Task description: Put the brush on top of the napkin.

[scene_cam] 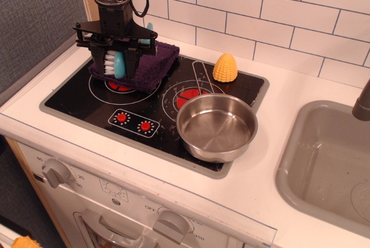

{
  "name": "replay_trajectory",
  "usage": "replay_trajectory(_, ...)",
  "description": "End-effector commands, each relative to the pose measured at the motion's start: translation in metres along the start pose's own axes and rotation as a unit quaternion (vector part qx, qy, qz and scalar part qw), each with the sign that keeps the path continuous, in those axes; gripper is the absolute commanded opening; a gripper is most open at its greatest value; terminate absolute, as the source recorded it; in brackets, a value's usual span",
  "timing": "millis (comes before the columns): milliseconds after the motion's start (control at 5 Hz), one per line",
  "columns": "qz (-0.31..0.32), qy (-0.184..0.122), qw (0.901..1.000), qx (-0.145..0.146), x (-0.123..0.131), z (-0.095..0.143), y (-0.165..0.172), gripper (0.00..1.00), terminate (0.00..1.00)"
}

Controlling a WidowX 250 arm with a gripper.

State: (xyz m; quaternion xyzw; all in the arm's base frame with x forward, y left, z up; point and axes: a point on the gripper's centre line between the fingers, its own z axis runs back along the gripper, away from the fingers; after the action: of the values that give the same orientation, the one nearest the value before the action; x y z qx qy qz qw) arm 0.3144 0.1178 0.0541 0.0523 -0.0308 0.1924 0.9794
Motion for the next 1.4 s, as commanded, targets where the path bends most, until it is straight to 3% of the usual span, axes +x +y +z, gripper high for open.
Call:
replay_trajectory(0,0.029,-0.036,0.9989,-0.005,0.035,0.011,0.019,0.00,0.00)
replay_trajectory(200,0.025,-0.028,0.9993,-0.006,0.035,0.004,0.021,0.00,0.00)
replay_trajectory(400,0.030,-0.028,0.9990,-0.015,0.035,0.004,0.018,1.00,0.00)
replay_trajectory(1000,-0.068,-0.082,0.9932,-0.047,0.025,0.071,-0.016,1.00,0.00)
replay_trajectory(1200,-0.127,-0.080,0.9864,-0.066,0.013,0.076,-0.035,1.00,0.00)
